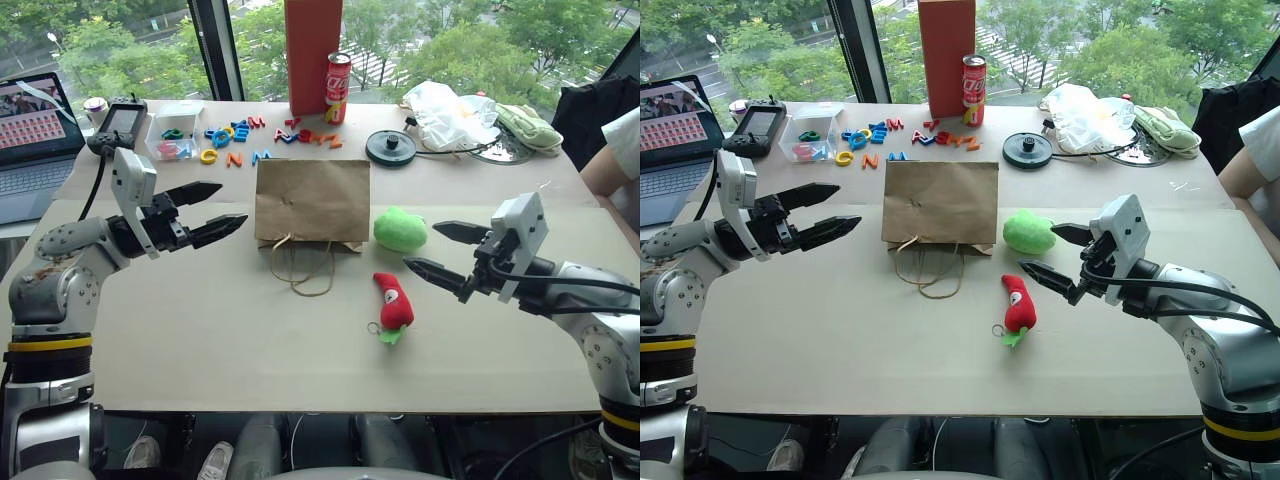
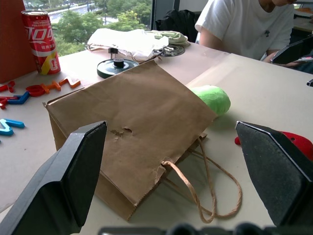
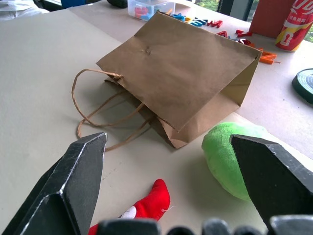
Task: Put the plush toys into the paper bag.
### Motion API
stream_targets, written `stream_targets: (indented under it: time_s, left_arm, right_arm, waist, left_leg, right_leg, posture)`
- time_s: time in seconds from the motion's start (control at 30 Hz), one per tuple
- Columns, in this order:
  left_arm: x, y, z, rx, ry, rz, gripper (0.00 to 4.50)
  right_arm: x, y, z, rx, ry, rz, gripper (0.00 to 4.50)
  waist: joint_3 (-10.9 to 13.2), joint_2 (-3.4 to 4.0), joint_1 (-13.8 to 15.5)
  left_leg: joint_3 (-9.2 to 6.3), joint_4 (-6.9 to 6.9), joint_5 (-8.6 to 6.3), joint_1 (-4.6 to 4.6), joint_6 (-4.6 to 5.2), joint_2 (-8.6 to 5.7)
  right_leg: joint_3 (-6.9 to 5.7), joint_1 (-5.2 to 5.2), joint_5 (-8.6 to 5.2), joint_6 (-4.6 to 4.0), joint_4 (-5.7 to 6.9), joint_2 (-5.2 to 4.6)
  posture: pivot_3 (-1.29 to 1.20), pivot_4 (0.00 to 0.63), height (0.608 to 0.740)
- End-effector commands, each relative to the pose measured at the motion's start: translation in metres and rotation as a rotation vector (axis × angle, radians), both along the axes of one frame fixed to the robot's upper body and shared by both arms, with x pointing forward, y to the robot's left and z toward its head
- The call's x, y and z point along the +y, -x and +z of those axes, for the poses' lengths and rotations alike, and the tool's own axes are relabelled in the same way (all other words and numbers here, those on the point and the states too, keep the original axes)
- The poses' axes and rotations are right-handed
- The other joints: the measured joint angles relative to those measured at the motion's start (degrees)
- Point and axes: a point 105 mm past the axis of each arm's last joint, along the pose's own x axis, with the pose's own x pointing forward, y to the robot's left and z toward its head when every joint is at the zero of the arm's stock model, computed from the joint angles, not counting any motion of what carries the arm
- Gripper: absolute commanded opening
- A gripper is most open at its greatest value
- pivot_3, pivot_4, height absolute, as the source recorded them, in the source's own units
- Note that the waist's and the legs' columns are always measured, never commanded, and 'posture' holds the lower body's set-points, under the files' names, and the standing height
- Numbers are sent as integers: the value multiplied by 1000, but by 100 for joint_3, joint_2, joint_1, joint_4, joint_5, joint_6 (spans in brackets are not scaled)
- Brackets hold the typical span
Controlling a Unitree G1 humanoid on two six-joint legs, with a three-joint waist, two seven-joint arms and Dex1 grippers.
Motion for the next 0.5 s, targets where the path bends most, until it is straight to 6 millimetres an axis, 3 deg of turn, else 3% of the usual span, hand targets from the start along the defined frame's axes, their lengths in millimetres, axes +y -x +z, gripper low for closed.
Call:
stream_targets:
  time_s: [0.03, 0.33, 0.5]
  left_arm:
    - [0, -1, 7, -48, -27, -19, 4500]
    - [1, -28, -43, -168, -462, -156, 4500]
    - [-23, -49, -57, -356, -641, -222, 4500]
  right_arm:
    - [1, 4, 12, -55, 9, 17, 4473]
    - [2, 6, 10, -48, 29, 30, 4473]
    - [3, 8, 10, -52, 35, 20, 4473]
  waist:
    - [0, 0, 0]
    - [0, 0, 20]
    - [0, 0, 92]
  left_leg:
    - [0, 0, 0, 0, 0, 0]
    - [11, 2, 0, -1, 0, -8]
    - [6, 8, -1, -25, 3, -8]
  right_leg:
    - [0, 0, 0, 0, 0, 0]
    - [-5, 4, 0, -1, -8, -1]
    - [-15, -6, 1, 0, -14, -3]
  posture:
    - [0, 150, 739]
    - [0, 150, 739]
    - [0, 150, 739]
